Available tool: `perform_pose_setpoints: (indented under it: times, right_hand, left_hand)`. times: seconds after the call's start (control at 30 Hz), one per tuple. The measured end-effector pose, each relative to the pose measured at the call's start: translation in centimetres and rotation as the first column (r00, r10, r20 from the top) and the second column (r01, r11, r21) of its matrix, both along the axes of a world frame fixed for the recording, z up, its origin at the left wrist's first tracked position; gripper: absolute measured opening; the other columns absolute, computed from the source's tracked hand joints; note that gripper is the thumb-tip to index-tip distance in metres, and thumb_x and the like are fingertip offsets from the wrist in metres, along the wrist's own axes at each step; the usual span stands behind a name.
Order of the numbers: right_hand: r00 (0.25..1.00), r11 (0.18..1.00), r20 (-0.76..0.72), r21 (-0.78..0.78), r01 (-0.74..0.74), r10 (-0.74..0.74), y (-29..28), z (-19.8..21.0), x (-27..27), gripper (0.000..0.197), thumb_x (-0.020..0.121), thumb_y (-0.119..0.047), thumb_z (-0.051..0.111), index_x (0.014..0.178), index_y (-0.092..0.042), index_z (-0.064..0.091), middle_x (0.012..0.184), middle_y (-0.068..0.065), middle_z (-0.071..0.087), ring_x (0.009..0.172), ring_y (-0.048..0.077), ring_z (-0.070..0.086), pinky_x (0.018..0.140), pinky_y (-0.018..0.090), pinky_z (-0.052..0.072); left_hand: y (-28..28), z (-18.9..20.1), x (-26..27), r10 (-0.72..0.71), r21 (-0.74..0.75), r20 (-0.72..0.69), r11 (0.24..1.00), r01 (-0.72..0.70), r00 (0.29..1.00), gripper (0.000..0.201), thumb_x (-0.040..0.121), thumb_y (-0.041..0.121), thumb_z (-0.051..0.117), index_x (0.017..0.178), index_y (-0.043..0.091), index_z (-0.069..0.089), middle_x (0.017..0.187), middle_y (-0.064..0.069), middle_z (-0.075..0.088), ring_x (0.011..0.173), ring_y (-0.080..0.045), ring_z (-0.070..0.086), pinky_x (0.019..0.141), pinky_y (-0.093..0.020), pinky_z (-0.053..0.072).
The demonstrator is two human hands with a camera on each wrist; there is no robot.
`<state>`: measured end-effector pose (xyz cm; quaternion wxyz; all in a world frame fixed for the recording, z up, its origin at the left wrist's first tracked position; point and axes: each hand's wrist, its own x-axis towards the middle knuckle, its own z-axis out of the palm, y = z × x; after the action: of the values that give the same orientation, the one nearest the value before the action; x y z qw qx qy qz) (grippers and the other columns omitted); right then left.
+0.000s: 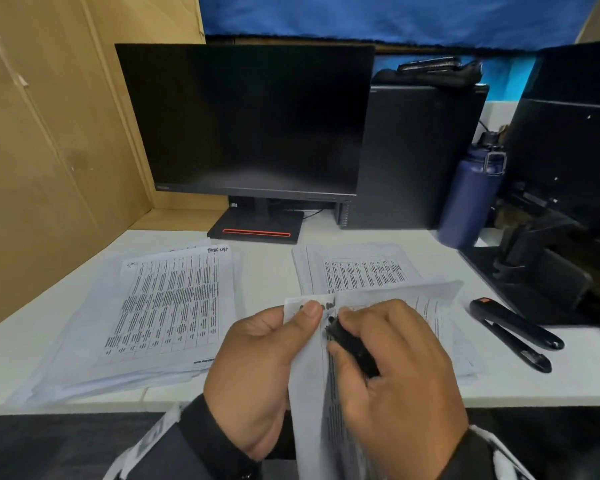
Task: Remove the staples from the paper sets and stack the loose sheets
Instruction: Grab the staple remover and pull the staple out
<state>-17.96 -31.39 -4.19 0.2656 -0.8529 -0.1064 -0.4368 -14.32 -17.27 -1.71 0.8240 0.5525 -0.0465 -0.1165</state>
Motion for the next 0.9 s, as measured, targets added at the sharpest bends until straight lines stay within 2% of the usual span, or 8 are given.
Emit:
perform_pose_setpoints:
  times: [0.07, 0.2, 0.37, 0.53, 0.6, 0.7, 0.83, 0.9]
  right_hand:
    - [1.000, 0.999, 0.004, 0.033, 0.001, -0.002, -0.1, -0.1, 0.1, 0.023, 0.077, -0.016, 0.076, 0.100, -0.015, 0.072, 0.090, -0.001, 0.062, 0.083, 0.021, 0.062, 0.068, 0.035, 0.051]
    - [0.998, 0.988, -0.003, 0.140, -0.068, 0.069, -0.4, -0.1, 0.4, 0.026, 0.078, -0.020, 0.076, 0.102, -0.023, 0.067, 0.094, -0.007, 0.064, 0.088, 0.016, 0.065, 0.070, 0.036, 0.054]
    - [1.000, 1.000, 0.015, 0.016, -0.010, 0.010, -0.4, 0.1, 0.4, 0.020, 0.077, -0.018, 0.078, 0.096, -0.019, 0.070, 0.090, -0.004, 0.065, 0.082, 0.019, 0.064, 0.067, 0.031, 0.049]
    - [0.999, 0.999, 0.034, 0.010, -0.038, 0.038, 0.1, 0.7, 0.0, 0.021, 0.077, -0.018, 0.078, 0.095, -0.022, 0.067, 0.090, -0.004, 0.066, 0.081, 0.019, 0.065, 0.066, 0.033, 0.050]
    - [0.998, 0.996, 0.036, 0.066, -0.055, 0.053, 0.2, 0.6, -0.2, 0.020, 0.077, -0.018, 0.078, 0.094, -0.021, 0.068, 0.090, -0.006, 0.066, 0.083, 0.017, 0.066, 0.067, 0.032, 0.051]
    - [0.998, 0.989, 0.023, 0.136, -0.065, 0.062, 0.4, 0.7, -0.2, 0.020, 0.075, -0.019, 0.079, 0.093, -0.023, 0.069, 0.090, -0.010, 0.065, 0.083, 0.014, 0.066, 0.066, 0.033, 0.053]
    - [0.996, 0.995, 0.057, -0.057, 0.077, -0.074, 1.0, 1.0, -0.6, 0.017, 0.071, -0.010, 0.076, 0.085, -0.019, 0.074, 0.084, -0.004, 0.068, 0.071, 0.023, 0.065, 0.051, 0.033, 0.051]
    - [0.997, 0.997, 0.049, -0.034, 0.069, -0.067, 1.1, 1.0, -0.7, 0.019, 0.071, -0.013, 0.077, 0.087, -0.021, 0.073, 0.084, -0.005, 0.068, 0.072, 0.022, 0.065, 0.052, 0.033, 0.050]
  left_hand:
    - [-0.1, -0.1, 0.0, 0.005, 0.017, -0.002, 1.000, -0.005, 1.000, 0.032, 0.079, 0.031, 0.072, 0.093, 0.003, 0.080, 0.096, -0.027, 0.077, 0.082, -0.034, 0.073, 0.080, -0.042, 0.057]
    - [-0.1, -0.3, 0.1, -0.012, 0.008, -0.011, 1.000, 0.012, 1.000, 0.025, 0.083, 0.029, 0.070, 0.089, 0.008, 0.082, 0.089, -0.022, 0.078, 0.071, -0.028, 0.072, 0.069, -0.038, 0.057]
    - [-0.2, -0.5, 0.0, 0.001, -0.031, -0.007, 1.000, -0.002, 1.000, 0.027, 0.085, 0.022, 0.068, 0.098, 0.002, 0.080, 0.103, -0.026, 0.078, 0.089, -0.034, 0.077, 0.086, -0.042, 0.060]
    - [-0.2, -0.3, 0.0, 0.080, -0.040, 0.076, 0.996, -0.077, 0.994, 0.024, 0.080, 0.023, 0.072, 0.094, 0.005, 0.081, 0.101, -0.025, 0.078, 0.093, -0.036, 0.075, 0.093, -0.046, 0.056]
    - [-0.1, -0.3, 0.0, 0.072, -0.048, 0.078, 0.996, -0.069, 0.994, 0.023, 0.081, 0.021, 0.072, 0.094, 0.004, 0.081, 0.101, -0.026, 0.078, 0.092, -0.036, 0.075, 0.092, -0.046, 0.056]
    - [0.1, -0.3, 0.1, 0.052, -0.051, 0.063, 0.997, -0.049, 0.997, 0.021, 0.082, 0.019, 0.072, 0.092, 0.003, 0.080, 0.098, -0.027, 0.077, 0.085, -0.033, 0.075, 0.081, -0.039, 0.057]
    - [0.0, -0.4, 0.0, 0.040, -0.028, 0.063, 0.999, -0.039, 0.997, 0.020, 0.083, 0.020, 0.073, 0.092, 0.003, 0.080, 0.097, -0.029, 0.077, 0.086, -0.035, 0.074, 0.084, -0.042, 0.056]
    - [0.0, -0.4, 0.0, 0.056, -0.001, 0.071, 0.998, -0.056, 0.996, 0.022, 0.082, 0.023, 0.075, 0.091, 0.004, 0.080, 0.095, -0.028, 0.077, 0.084, -0.034, 0.073, 0.085, -0.044, 0.056]
